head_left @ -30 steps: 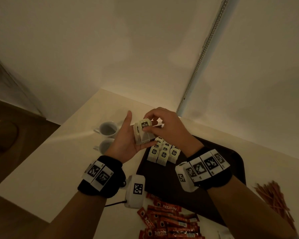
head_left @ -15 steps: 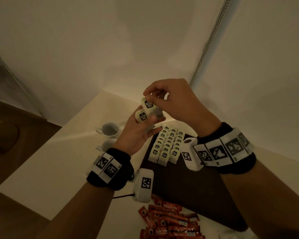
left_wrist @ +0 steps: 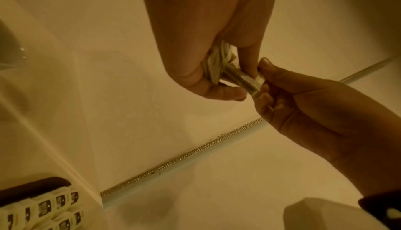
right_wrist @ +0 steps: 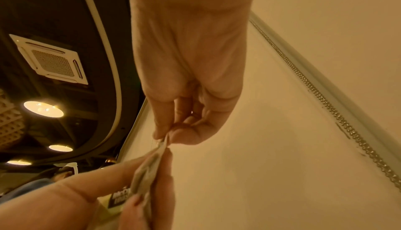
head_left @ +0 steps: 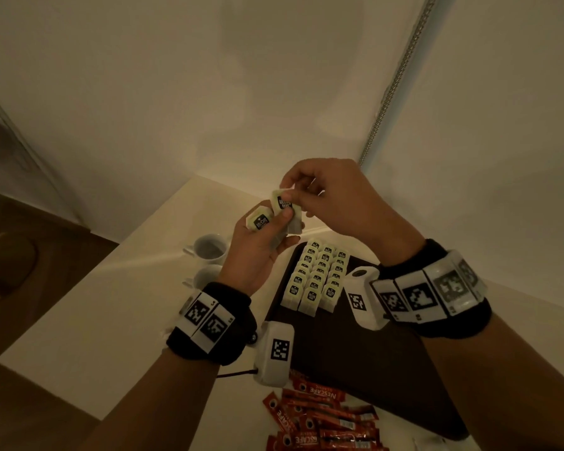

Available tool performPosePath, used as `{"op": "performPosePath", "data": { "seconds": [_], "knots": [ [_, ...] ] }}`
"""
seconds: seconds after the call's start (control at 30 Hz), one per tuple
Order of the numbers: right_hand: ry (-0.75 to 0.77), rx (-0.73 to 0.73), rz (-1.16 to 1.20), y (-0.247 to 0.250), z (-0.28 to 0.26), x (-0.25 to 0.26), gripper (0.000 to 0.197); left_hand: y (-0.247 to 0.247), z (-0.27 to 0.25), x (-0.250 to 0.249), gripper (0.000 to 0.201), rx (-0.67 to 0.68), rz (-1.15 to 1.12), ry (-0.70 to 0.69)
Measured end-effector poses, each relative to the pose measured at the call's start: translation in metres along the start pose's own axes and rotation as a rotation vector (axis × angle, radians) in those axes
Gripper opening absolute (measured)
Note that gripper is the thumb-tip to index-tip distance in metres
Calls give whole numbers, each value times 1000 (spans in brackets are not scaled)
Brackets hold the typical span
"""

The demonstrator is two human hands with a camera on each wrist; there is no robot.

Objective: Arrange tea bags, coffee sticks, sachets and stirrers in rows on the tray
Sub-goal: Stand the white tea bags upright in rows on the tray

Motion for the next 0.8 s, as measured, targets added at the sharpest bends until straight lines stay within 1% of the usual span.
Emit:
{"op": "performPosePath", "data": {
  "seconds": [0.07,0.2,0.27,0.33,0.43,0.5,0.6,0.67,0.73,0.8],
  "knots": [
    [-10,12,-49,0,-1,-1,7,0,0,0,7,2,11,-11],
    [-6,-80,13,6,-4,-2,13,-1,-3,7,22,17,46,19],
    [-30,-89,81,6,-4,-5,11,-2,-4,12,25,15,32,39],
    [-56,-94,146,6,-5,-8,6,-3,-5,15,25,9,-4,53],
    [-69,-104,179,6,-9,-14,3,0,-5,21,23,-7,-22,84],
    [-75,-121,207,5,-13,-22,2,4,-7,28,28,-8,-25,127],
    [-128,-138,244,2,-26,-51,3,22,-14,40,46,-85,-67,251],
    [-200,-124,208,-9,-40,-81,7,37,-18,45,52,-134,-141,316],
    [-295,-75,139,-27,-56,-113,7,49,-19,47,59,-162,-183,343],
    [-412,11,116,-51,-72,-146,9,55,-18,47,65,-165,-199,362]
  ]
}}
Point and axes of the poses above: each hand's wrist, its own z-axis towards the middle knuckle, its own y-axis out of the back of the hand, x = y × z, the point moved 5 cm from there along z, towards the middle knuckle, and after that the axes turned 10 degrees about x, right-handed, at the moved point
